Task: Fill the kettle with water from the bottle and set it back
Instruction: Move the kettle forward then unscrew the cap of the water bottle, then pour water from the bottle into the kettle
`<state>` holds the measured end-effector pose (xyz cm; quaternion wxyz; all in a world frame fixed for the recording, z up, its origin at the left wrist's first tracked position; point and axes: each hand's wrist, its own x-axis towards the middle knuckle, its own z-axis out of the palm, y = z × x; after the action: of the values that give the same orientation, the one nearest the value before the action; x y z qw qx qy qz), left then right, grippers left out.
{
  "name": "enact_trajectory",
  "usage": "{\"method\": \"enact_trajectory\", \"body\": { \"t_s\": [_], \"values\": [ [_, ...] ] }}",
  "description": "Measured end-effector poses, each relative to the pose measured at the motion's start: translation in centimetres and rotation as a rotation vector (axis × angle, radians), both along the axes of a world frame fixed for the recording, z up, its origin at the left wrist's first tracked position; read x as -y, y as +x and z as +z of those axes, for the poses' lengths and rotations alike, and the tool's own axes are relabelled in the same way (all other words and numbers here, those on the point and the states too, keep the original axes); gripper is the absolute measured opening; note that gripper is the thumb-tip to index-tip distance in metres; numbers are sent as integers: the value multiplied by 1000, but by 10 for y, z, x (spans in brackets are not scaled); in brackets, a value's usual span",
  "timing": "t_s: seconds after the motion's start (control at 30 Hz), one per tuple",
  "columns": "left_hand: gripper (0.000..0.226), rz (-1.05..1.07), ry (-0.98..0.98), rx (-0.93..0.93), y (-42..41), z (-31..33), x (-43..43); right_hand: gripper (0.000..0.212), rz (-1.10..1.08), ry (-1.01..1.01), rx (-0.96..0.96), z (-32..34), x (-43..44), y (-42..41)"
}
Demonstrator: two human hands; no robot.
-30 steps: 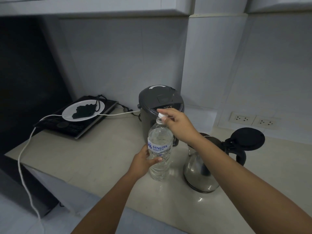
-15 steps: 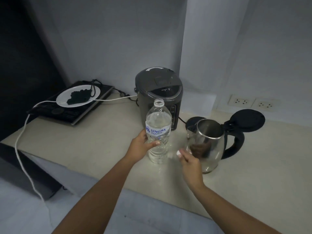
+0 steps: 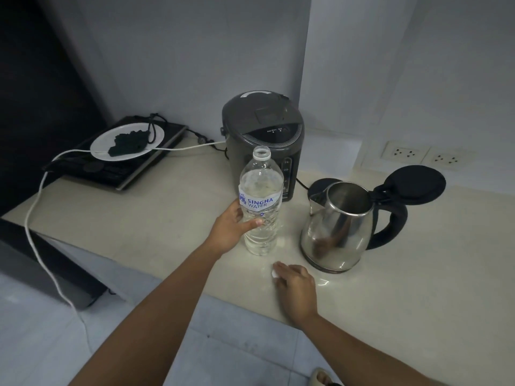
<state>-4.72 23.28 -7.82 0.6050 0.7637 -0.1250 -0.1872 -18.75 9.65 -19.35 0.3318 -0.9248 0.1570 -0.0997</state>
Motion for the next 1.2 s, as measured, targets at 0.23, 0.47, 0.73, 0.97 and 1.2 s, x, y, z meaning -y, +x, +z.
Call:
{"method": "enact_trajectory", "body": {
  "t_s": [0.23,0.47,0.73,0.97,1.2],
  "values": [
    [70,-7,4,-5,1,0,0,29,36,-152,-7,-16,4,1],
    [68,-23,6,-7,0,4,-2,40,48,121,-10,4,11,4],
    [61,-36,56,64,4,12,-6,72,2,368,104,73,7,54],
    [53,0,71,170,0,23,-12,63,65,541,115,91,14,83],
    [59,6,73,161,0,21,-10,89,56,572,64,87,10,99]
  ]
}}
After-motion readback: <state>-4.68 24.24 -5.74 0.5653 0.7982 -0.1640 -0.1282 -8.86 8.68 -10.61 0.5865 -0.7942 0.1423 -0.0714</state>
